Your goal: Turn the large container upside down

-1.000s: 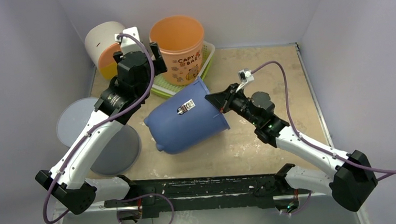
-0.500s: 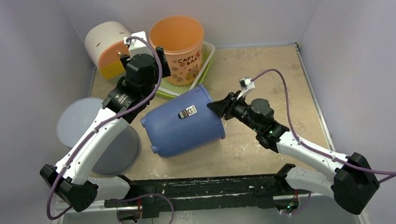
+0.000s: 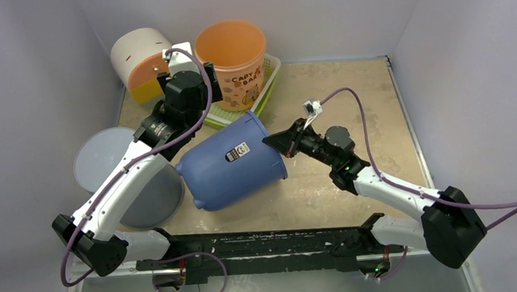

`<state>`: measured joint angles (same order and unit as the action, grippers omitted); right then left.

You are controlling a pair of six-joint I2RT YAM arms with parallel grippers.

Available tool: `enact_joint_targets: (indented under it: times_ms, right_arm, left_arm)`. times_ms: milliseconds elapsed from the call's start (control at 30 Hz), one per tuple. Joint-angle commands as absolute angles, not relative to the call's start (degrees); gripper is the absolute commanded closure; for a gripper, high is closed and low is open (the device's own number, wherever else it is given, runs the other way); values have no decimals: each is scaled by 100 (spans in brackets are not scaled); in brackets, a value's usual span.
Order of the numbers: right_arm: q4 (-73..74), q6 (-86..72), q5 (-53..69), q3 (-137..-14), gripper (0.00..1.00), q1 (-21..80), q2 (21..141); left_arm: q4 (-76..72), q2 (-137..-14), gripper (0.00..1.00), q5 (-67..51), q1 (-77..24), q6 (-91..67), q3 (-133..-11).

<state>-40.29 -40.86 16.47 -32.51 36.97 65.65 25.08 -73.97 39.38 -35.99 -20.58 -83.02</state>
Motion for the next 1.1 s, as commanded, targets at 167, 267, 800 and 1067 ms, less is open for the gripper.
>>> enact_joint_targets:
  times_ms: [167, 267, 800, 1067]
  right_arm:
    - [-6305, -4937, 3062, -3207, 100, 3669, 6777]
    - [-6463, -5120, 2985, -3036, 100, 3557, 6905]
    - [-5587, -5830, 2041, -831, 100, 1313, 5979]
    - [-6108, -6027, 2829, -441, 100, 102, 6442]
  left_arm:
    - [2705, -7325, 22, 4016, -3559, -2036, -8991]
    - [2724, -7360, 22, 4042, -3559, -2021, -9017]
    - [2750, -7397, 22, 4064, -3558, -1982, -8945]
    - [2741, -7314, 22, 4104, -3560, -1982, -8821]
